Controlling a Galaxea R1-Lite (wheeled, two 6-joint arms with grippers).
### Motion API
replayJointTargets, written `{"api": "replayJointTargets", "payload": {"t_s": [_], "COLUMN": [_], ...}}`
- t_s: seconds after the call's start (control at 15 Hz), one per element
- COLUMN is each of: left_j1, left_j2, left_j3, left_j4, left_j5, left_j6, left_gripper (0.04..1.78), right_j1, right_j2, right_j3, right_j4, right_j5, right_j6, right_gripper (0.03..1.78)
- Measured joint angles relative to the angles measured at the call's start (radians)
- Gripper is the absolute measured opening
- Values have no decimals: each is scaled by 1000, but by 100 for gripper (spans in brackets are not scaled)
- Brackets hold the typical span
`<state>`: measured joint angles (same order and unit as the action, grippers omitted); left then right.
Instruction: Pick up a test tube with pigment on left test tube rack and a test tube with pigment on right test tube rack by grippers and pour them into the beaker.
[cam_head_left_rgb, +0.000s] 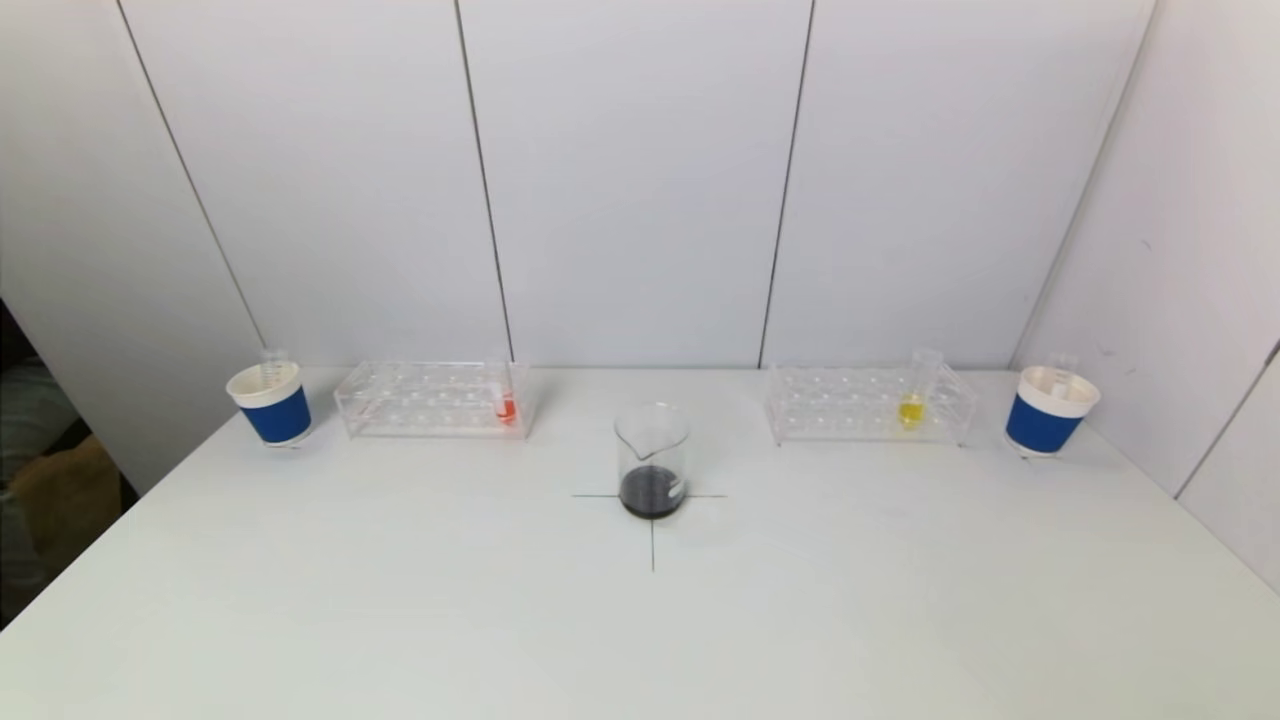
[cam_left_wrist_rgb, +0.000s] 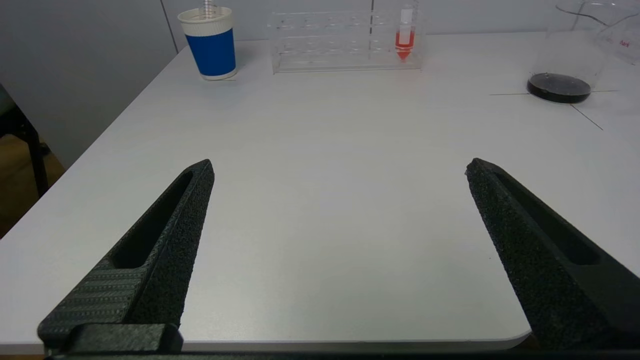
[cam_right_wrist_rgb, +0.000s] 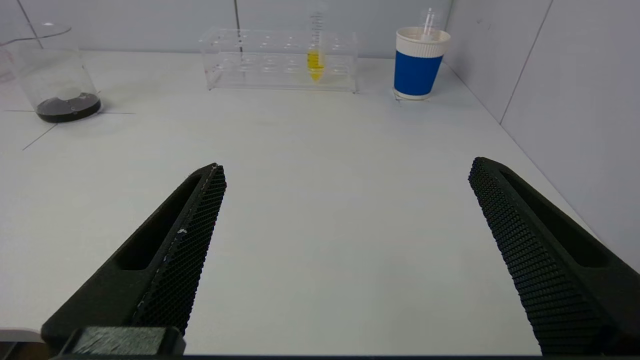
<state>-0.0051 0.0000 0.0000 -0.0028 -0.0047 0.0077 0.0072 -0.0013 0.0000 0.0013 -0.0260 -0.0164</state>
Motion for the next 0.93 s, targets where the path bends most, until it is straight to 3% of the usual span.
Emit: {"api": "replayJointTargets", "payload": {"t_s": [0.93], "left_j1": [0], "left_j2": [0], "left_j3": [0], "left_j4": [0], "left_j5": [0], "left_j6": [0], "left_gripper": [176], "right_j1": [0], "right_j2": [0], "right_j3": [0], "right_j4": [-4], "right_j5": [-2], "right_j6": [35], "right_gripper": [177]}}
